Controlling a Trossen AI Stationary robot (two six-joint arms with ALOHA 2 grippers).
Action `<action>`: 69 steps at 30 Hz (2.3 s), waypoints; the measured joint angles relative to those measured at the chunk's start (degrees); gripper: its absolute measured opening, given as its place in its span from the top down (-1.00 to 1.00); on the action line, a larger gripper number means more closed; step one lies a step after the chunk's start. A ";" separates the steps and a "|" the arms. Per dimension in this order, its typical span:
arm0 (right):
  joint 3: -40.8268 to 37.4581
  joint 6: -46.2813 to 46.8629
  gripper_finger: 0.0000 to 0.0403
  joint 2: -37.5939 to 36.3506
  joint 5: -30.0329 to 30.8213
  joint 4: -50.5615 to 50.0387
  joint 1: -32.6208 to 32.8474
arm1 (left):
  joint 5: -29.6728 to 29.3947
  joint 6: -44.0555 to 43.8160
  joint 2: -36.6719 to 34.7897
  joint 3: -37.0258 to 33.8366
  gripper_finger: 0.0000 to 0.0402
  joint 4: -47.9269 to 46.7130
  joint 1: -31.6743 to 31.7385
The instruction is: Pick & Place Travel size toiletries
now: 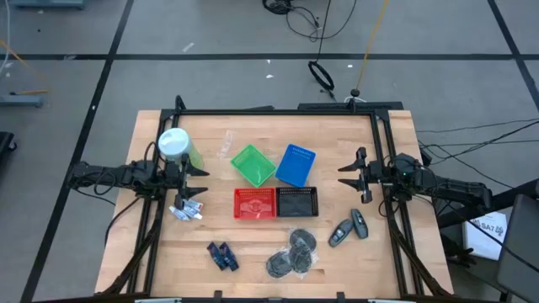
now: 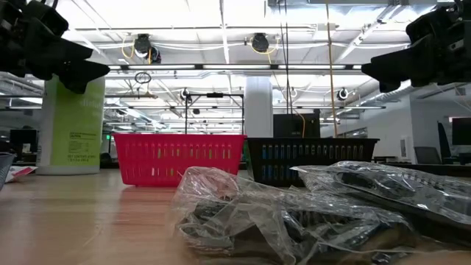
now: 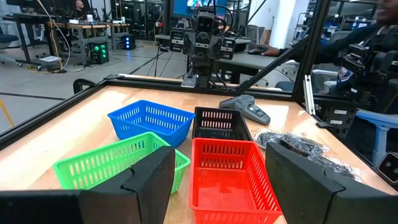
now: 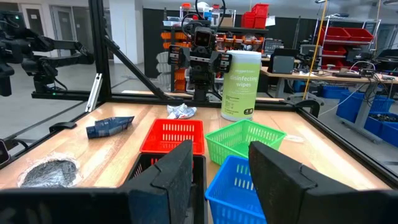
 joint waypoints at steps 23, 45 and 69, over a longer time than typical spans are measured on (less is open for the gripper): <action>0.00 0.00 0.28 -0.02 0.00 0.00 0.00 | 0.00 0.00 -0.02 0.00 -0.24 -0.01 0.01; 0.00 0.00 0.28 0.00 0.02 0.00 -0.01 | -0.01 0.00 -0.01 0.01 -0.24 -0.01 0.00; -0.01 6.59 0.28 -0.01 -0.02 1.48 -0.01 | -0.01 -0.01 -0.01 0.01 -0.24 0.00 0.02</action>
